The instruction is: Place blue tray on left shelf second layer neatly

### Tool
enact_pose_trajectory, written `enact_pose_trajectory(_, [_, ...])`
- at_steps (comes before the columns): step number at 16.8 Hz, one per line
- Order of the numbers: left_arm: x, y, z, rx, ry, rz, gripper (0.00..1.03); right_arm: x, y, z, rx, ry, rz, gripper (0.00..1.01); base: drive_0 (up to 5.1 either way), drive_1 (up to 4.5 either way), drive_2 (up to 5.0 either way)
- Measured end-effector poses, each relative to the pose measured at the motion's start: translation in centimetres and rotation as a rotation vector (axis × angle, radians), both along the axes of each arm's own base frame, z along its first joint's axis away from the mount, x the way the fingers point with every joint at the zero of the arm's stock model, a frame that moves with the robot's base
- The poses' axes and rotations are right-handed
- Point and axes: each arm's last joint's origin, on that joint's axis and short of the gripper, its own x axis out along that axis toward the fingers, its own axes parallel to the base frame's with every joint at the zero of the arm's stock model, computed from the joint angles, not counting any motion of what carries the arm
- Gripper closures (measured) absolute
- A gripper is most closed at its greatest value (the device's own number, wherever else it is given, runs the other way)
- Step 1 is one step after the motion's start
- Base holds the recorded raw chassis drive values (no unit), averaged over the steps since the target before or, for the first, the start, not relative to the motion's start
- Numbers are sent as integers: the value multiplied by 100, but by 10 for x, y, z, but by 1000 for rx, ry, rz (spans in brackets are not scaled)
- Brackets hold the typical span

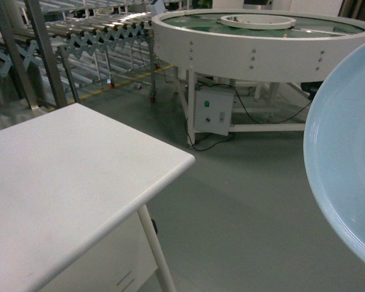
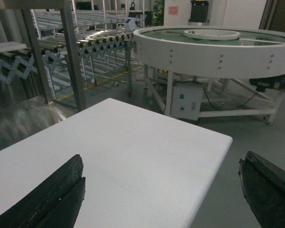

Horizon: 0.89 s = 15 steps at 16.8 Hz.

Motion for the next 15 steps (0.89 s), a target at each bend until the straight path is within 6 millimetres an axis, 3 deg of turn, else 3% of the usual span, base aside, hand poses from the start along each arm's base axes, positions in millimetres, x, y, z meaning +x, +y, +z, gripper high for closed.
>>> enact_pose_trajectory(3, [0, 0, 0, 0, -2, 1, 5, 0, 0, 1, 0, -8, 2, 99, 3, -5, -498])
enact_pose_trajectory(15, [0, 0, 0, 0, 1, 1, 5, 0, 0, 1, 0, -5, 2, 99, -162, 229, -554])
